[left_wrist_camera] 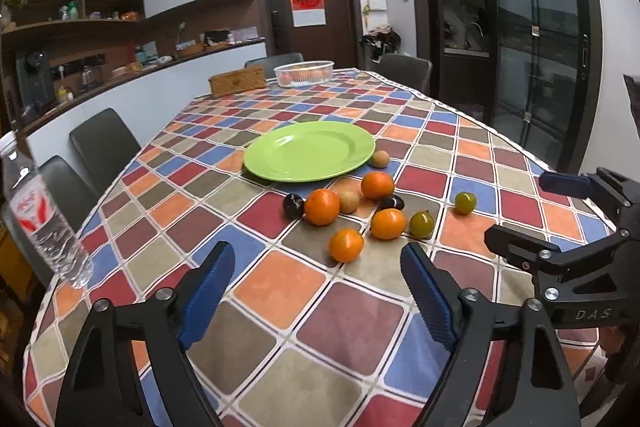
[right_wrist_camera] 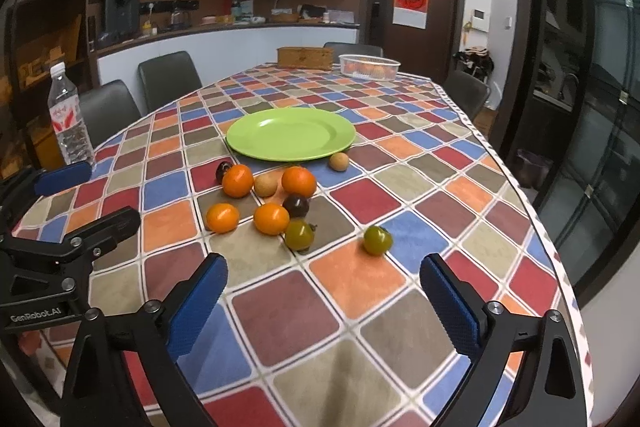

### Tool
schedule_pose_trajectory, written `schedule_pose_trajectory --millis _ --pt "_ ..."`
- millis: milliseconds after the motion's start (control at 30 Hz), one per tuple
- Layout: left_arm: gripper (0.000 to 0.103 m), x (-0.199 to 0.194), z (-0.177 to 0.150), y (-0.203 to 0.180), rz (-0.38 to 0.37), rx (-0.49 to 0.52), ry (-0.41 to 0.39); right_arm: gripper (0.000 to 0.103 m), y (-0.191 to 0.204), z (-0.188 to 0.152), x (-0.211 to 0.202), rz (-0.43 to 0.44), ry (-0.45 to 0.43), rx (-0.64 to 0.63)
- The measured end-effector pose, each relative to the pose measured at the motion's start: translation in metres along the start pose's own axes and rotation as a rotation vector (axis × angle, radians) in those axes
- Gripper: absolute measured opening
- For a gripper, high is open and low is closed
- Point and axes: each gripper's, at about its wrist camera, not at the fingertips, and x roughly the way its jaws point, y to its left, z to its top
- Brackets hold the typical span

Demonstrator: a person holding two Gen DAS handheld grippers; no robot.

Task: Organize fruits
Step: 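Grasp a small mandarin with the left gripper while the right gripper grasps a green tomato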

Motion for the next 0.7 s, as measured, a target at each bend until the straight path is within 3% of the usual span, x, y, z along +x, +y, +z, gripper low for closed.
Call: schedule_pose_trajectory --millis 400,700 --pt "0.061 0.046 0.015 -0.001 -0.081 0.037 0.106 0.082 -0.001 0.016 0.048 0.087 0.092 -0.036" --pt "0.048 0.085 0.014 -0.001 -0.134 0.034 0.209 0.063 -0.006 0.017 0.086 0.162 0.188 -0.002"
